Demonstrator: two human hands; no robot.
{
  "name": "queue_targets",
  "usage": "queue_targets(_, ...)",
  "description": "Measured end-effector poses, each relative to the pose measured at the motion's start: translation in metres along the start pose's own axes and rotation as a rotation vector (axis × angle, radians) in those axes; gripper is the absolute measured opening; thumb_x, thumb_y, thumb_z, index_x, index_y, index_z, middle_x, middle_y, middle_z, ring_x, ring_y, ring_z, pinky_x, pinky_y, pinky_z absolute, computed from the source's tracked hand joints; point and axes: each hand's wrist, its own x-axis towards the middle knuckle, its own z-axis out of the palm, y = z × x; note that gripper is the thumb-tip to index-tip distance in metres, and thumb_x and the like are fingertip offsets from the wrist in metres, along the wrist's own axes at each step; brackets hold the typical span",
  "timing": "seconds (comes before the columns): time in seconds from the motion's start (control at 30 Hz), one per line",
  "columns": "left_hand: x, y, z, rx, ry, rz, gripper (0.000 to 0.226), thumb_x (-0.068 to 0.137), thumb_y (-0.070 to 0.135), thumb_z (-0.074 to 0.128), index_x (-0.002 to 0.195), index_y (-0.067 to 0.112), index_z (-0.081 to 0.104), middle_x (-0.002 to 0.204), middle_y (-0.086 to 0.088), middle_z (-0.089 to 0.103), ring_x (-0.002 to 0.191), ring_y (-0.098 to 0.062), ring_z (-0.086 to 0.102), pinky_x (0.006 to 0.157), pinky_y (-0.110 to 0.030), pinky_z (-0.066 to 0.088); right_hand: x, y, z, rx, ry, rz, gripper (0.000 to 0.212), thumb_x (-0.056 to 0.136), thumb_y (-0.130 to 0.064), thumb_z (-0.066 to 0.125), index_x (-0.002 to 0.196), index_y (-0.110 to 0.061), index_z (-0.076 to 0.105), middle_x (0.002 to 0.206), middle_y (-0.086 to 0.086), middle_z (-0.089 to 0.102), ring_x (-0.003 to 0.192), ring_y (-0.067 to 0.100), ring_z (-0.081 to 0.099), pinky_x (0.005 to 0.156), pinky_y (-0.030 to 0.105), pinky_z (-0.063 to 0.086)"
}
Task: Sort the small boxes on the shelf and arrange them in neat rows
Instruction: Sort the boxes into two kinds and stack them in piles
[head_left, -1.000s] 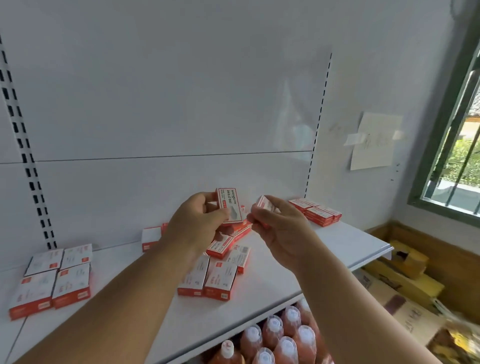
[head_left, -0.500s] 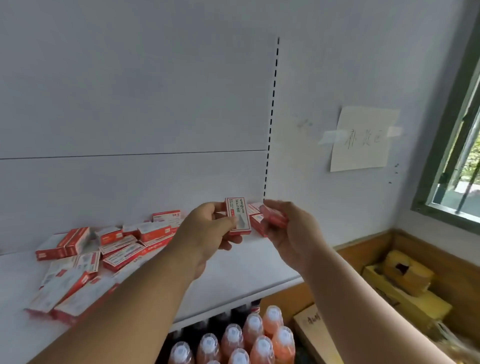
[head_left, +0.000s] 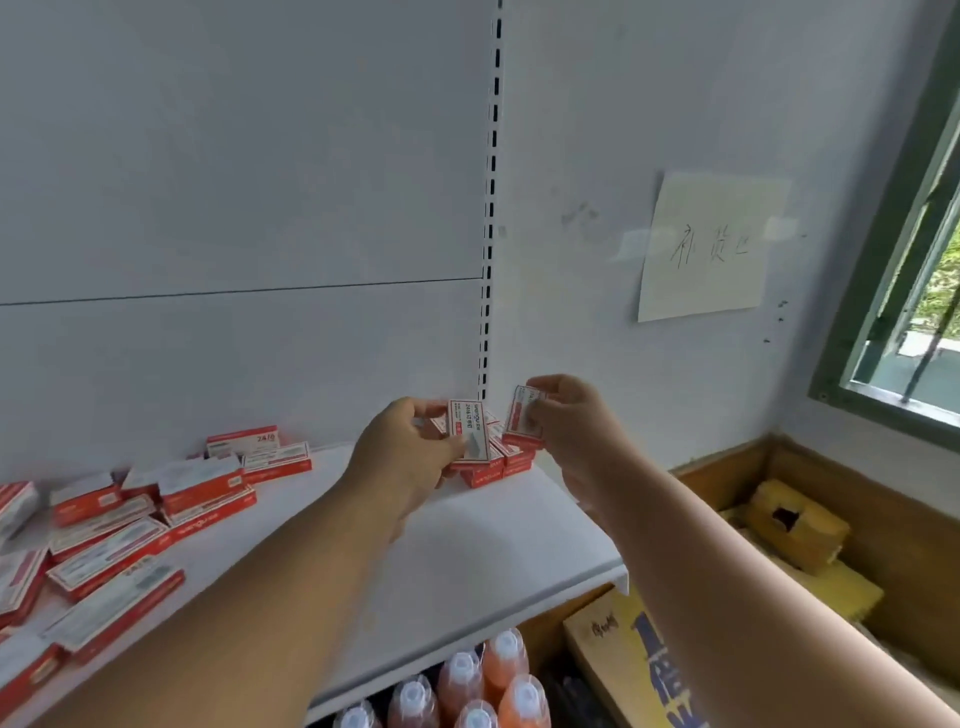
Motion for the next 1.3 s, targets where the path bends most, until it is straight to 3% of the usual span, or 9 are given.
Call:
queue_targets(0.13, 0.021, -0.001, 0.010, 0.090, 0.058, 0.007, 0.028, 0.084, 0.012, 0.075, 0.104, 0.023, 0.059, 0.091, -0.003, 0.073, 0.064, -0.014, 0.066, 0.058, -0.026, 0.049, 0.043, 0.008, 0.001, -0.086, -0.098, 0.008, 0.042, 0.093, 0.005, 0.044, 0.131, -0.009, 0.055, 0.096, 0.007, 0.064, 0.063, 0.013, 0.065, 0.058, 0.025, 0.053)
queue_targets(0.23, 0.048, 0.000, 0.012, 0.127, 0.143, -0.039, 0.026, 0.081, 0.014, 0.077, 0.098, 0.025, 0.060, 0.092, -0.002, 0.073, 0.075, -0.020, 0.071, 0.071, -0.036, 0.058, 0.074, 0.013, 0.003, -0.173, -0.201, 0.012, 0.048, 0.091, 0.004, 0.056, 0.134, -0.016, 0.052, 0.091, 0.004, 0.065, 0.062, 0.011, 0.067, 0.060, 0.027, 0.055)
queue_targets(0.37, 0.081, -0.001, 0.021, 0.205, 0.253, -0.117, 0.020, 0.074, 0.020, 0.078, 0.087, 0.026, 0.065, 0.091, 0.001, 0.074, 0.080, -0.021, 0.073, 0.079, -0.043, 0.060, 0.115, 0.013, 0.010, -0.297, -0.262, 0.020, 0.027, 0.083, -0.001, 0.070, 0.104, -0.013, 0.058, 0.090, 0.012, 0.070, 0.063, 0.020, 0.072, 0.056, 0.032, 0.059)
queue_targets(0.47, 0.091, 0.000, 0.030, 0.272, 0.263, -0.162, 0.013, 0.079, 0.014, 0.075, 0.071, 0.022, 0.068, 0.073, -0.001, 0.074, 0.064, -0.017, 0.071, 0.063, -0.029, 0.055, 0.135, 0.012, 0.018, -0.474, -0.320, -0.046, 0.012, 0.083, -0.008, 0.070, 0.089, -0.009, 0.060, 0.080, 0.013, 0.073, 0.064, 0.024, 0.074, 0.040, 0.025, 0.043)
queue_targets(0.53, 0.092, -0.001, 0.033, 0.335, 0.286, -0.180, 0.015, 0.079, 0.015, 0.074, 0.066, 0.018, 0.069, 0.063, -0.001, 0.071, 0.058, -0.019, 0.066, 0.058, -0.028, 0.050, 0.142, 0.012, 0.021, -0.628, -0.373, -0.090, 0.013, 0.084, -0.018, 0.070, 0.086, -0.006, 0.064, 0.075, 0.010, 0.074, 0.061, 0.021, 0.071, 0.041, 0.022, 0.039)
queue_targets(0.67, 0.089, 0.004, 0.034, 0.541, 0.314, -0.197, 0.016, 0.079, 0.024, 0.074, 0.078, 0.008, 0.073, 0.079, -0.007, 0.074, 0.080, -0.025, 0.071, 0.074, -0.038, 0.057, 0.151, 0.017, 0.027, -0.849, -0.417, -0.194, 0.019, 0.083, -0.026, 0.068, 0.085, -0.007, 0.068, 0.070, 0.006, 0.071, 0.052, 0.019, 0.060, 0.050, 0.026, 0.049)
queue_targets(0.83, 0.089, 0.009, 0.040, 0.704, 0.287, -0.225, 0.019, 0.079, 0.026, 0.069, 0.078, 0.008, 0.075, 0.076, -0.009, 0.073, 0.077, -0.026, 0.070, 0.060, -0.028, 0.049, 0.154, 0.019, 0.029, -0.902, -0.467, -0.289, 0.018, 0.083, -0.025, 0.065, 0.087, -0.007, 0.067, 0.080, 0.008, 0.072, 0.073, 0.025, 0.071, 0.064, 0.035, 0.059)
queue_targets(0.97, 0.087, 0.006, 0.043, 0.737, 0.331, -0.205, 0.018, 0.082, 0.032, 0.069, 0.087, 0.014, 0.071, 0.084, -0.002, 0.072, 0.081, -0.022, 0.068, 0.073, -0.034, 0.054, 0.152, 0.014, 0.027, -0.950, -0.508, -0.343, 0.019, 0.086, -0.027, 0.066, 0.089, -0.009, 0.067, 0.082, 0.007, 0.071, 0.077, 0.025, 0.070, 0.067, 0.035, 0.059)
queue_targets(1.3, 0.054, 0.001, 0.001, 0.761, 0.395, -0.052, 0.023, 0.089, 0.031, 0.061, 0.112, 0.023, 0.060, 0.108, 0.002, 0.063, 0.096, -0.021, 0.059, 0.077, -0.030, 0.047, 0.104, -0.010, 0.053, -0.837, -0.475, -0.481, 0.013, 0.086, -0.026, 0.067, 0.077, -0.021, 0.058, 0.079, -0.003, 0.063, 0.069, 0.015, 0.057, 0.050, 0.022, 0.037)
